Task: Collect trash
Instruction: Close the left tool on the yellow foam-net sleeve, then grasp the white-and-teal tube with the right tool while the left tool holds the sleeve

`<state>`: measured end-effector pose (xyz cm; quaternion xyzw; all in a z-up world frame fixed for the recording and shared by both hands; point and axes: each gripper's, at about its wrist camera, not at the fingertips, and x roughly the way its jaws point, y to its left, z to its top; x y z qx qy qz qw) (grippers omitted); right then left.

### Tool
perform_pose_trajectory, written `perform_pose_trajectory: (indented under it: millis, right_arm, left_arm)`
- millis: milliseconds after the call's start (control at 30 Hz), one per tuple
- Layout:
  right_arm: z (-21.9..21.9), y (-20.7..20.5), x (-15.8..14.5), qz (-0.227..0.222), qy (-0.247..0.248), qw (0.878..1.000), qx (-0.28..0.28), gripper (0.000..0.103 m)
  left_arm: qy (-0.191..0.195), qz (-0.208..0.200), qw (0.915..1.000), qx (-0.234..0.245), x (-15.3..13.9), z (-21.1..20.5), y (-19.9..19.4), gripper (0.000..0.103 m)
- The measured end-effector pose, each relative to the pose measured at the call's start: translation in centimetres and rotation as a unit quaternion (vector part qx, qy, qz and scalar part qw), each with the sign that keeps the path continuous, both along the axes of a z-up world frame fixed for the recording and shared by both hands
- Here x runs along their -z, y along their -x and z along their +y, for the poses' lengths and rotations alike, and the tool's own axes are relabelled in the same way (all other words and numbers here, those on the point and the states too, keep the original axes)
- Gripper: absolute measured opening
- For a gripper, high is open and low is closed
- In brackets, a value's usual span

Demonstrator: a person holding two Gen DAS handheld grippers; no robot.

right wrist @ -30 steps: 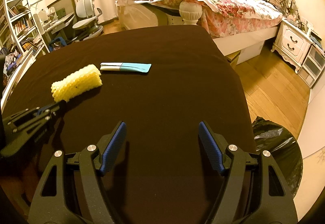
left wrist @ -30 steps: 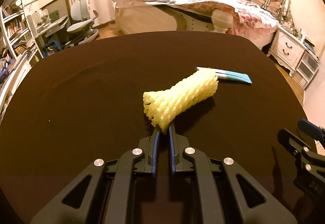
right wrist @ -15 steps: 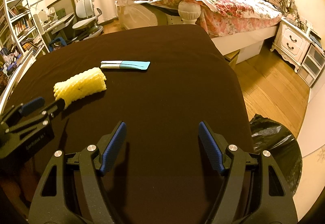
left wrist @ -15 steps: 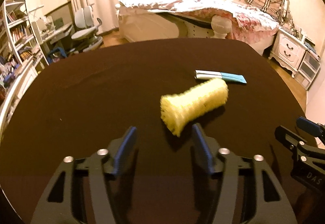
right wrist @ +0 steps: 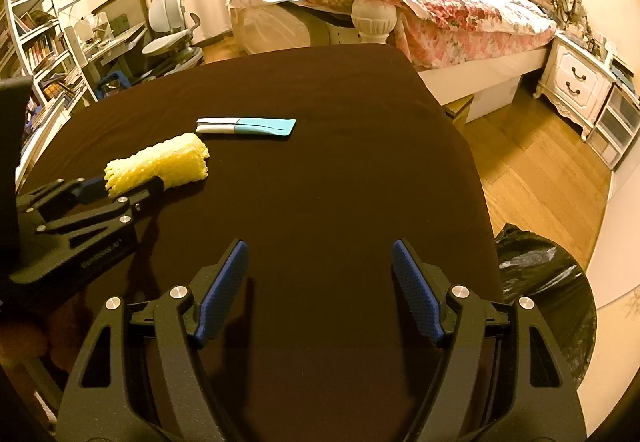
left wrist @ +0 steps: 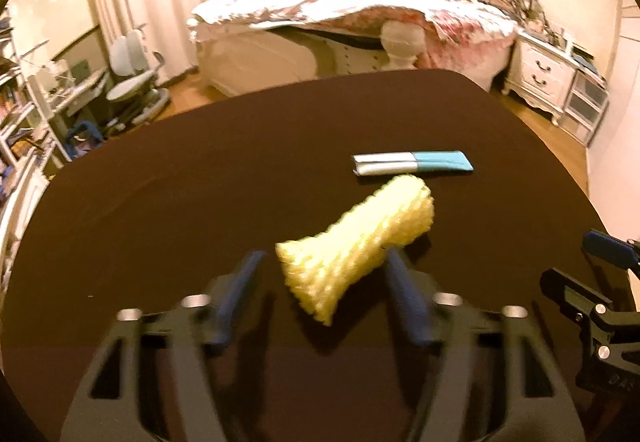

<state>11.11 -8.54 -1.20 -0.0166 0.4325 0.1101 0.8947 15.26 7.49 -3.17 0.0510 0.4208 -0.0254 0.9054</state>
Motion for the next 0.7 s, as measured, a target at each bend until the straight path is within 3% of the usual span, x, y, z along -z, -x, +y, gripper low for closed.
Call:
perform_pose_trajectory:
  millis: [33,100,200,400,700]
  right_arm:
    - [0.1,-0.1,0.0,0.0,0.0,1.0,0.0,0.073]
    - [0.2,-0.2,0.0,0.0,0.001,1.0,-0.001,0.073]
    - [0.8,-0.5,0.1,0.002,0.003,1.0,-0.005,0.073]
    - [1.4,-2.8,-0.7,-0.004,0.005,1.0,-0.003,0.073]
    - [2.3,-9.3,-0.8,-0.009,0.006,1.0,0.024,0.073]
  left_arm:
    - [0.001,0.003,1.0,0.003,0.1,-0.1,0.1,0.047]
    - [-0.001,0.003,1.0,0.009,0.2,-0.3,0.3,0.031]
    - [0.004,0.003,1.0,0.002,0.2,0.1,0.5,0.022]
    - [0.027,0.005,0.9972,-0.069,0.1,2.4,0.5,0.021]
    - [0.017,-0.008,0.9895,-0.143,-0.2,5.6,0.2,0.02]
